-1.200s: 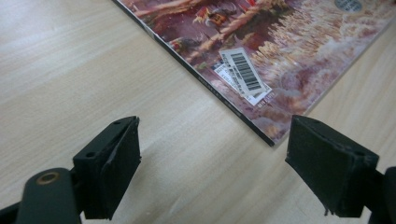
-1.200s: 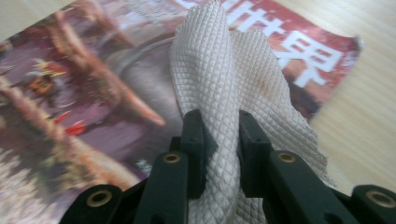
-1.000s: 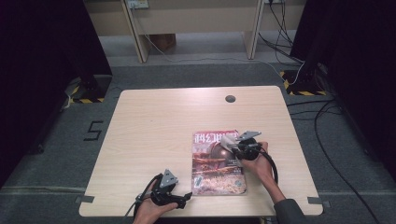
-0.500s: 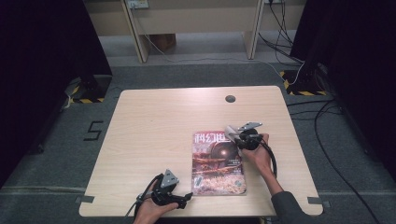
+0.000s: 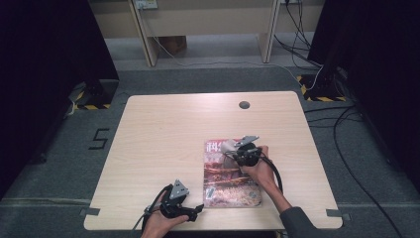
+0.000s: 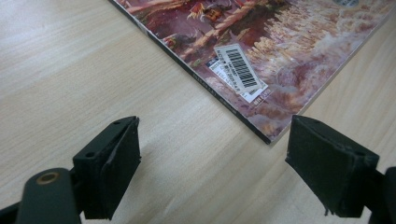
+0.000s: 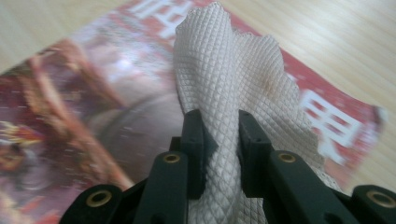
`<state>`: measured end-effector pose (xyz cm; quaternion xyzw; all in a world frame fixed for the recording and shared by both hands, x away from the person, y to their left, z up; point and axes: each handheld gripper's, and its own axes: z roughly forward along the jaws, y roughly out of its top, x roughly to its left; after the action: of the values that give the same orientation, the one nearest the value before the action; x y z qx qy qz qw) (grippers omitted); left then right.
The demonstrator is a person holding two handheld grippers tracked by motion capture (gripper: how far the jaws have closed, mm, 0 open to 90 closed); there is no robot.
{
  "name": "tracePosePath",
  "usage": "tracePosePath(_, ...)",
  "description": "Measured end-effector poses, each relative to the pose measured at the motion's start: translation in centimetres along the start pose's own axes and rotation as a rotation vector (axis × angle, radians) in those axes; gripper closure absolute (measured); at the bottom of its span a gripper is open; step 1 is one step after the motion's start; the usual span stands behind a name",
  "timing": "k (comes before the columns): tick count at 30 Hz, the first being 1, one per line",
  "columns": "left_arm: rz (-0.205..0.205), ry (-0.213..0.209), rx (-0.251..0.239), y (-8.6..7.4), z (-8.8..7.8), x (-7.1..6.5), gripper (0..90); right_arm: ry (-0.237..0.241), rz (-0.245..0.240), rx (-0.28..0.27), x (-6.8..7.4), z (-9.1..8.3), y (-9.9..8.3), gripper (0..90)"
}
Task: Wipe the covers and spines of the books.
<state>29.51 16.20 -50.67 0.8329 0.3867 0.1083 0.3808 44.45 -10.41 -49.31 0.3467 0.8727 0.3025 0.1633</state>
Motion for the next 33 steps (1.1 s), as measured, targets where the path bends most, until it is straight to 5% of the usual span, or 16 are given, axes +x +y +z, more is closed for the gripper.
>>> tracePosePath(19, -0.014, 0.034, -0.003, -0.2, -0.8, 1.3, 16.6, 0.185, -0.147, 0.003, 7.1, -0.4, 0.2, 76.1)
tracePosePath(28, -0.031, 0.045, -0.012, -0.6, -1.5, 1.8, 16.6, 0.185, -0.138, 0.007, 7.1, -1.0, -0.4, 76.4)
tracePosePath(33, -0.031, 0.043, -0.013, -0.7, -1.5, 1.7, 16.6, 0.194, -0.172, 0.004, 7.9, -1.3, -0.6, 76.3)
